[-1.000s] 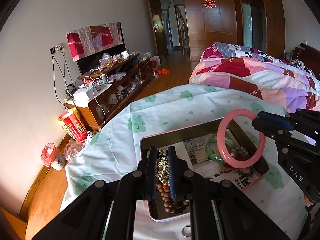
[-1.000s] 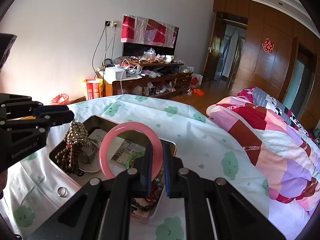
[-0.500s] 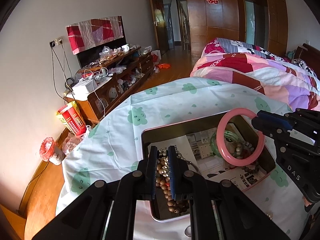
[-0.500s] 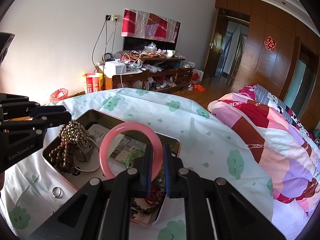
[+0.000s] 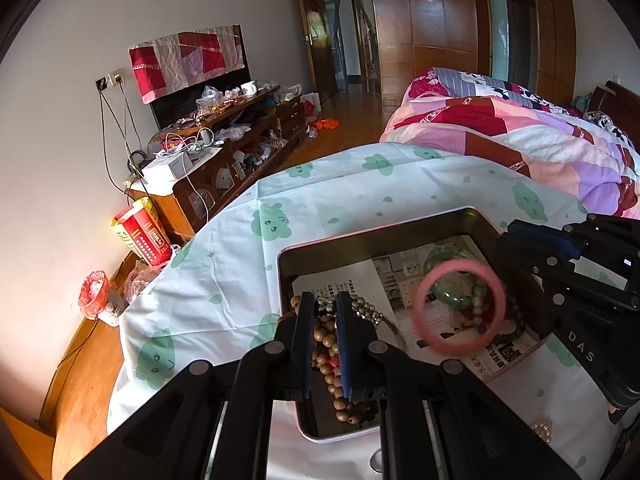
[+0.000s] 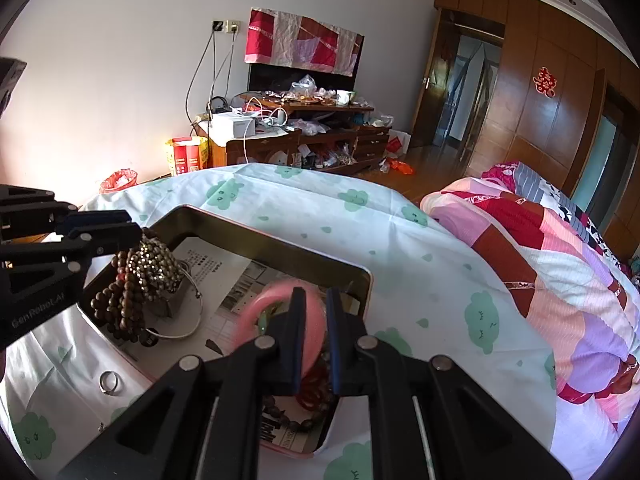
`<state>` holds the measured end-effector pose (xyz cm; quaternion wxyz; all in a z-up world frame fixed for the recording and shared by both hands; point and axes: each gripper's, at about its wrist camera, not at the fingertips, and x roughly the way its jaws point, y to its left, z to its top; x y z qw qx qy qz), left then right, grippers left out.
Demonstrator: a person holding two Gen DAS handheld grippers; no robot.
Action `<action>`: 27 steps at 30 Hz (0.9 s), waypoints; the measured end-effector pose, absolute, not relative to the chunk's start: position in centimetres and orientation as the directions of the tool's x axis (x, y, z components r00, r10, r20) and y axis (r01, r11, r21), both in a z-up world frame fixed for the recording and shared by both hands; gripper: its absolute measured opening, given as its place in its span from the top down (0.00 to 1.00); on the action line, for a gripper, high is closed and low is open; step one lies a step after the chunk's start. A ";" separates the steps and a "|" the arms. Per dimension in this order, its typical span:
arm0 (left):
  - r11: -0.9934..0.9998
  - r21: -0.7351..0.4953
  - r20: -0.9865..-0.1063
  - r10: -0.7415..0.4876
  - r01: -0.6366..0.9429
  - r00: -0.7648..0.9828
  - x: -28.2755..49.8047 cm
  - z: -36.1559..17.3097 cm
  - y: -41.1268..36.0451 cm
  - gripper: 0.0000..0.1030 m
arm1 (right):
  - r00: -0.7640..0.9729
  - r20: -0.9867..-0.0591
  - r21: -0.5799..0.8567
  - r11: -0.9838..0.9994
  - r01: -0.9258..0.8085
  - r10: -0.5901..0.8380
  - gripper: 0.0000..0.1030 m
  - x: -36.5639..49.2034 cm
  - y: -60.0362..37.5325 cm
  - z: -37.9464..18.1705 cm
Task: Organize jewelry
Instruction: 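Carry the gold chain and pink bangle over the tin and open both grippers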
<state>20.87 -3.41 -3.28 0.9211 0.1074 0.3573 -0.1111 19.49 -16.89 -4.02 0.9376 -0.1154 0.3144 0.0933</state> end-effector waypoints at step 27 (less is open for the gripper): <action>0.983 0.121 -0.662 -0.026 0.140 0.749 18.6 -3.6 -0.2 0.30 | 0.793 -0.604 -0.130 0.971 -0.199 0.081 0.35 17.0 -18.0 -4.3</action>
